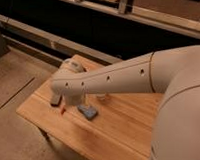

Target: Push the ceramic bowl across the table

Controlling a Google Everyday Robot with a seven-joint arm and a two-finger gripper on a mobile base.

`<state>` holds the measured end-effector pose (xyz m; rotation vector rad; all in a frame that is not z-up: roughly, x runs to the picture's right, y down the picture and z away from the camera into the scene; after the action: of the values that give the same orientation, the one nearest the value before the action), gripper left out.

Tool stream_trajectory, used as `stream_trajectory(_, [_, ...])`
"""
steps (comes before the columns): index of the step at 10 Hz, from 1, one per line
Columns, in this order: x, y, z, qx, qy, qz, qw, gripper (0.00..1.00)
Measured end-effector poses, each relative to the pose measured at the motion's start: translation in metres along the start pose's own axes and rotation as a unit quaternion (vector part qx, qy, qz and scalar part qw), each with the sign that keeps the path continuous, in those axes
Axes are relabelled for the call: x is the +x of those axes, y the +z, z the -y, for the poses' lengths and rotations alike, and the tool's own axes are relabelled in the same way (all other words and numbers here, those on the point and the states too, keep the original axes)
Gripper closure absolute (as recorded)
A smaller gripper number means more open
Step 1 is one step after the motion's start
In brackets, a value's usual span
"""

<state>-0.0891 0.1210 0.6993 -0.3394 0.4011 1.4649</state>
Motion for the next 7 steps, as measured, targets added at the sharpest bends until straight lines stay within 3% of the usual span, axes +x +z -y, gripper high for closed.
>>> stream_trajectory(7, [0.0002,0.0038,0.0035,0.009,0.017,0.006,0.9998,0.35])
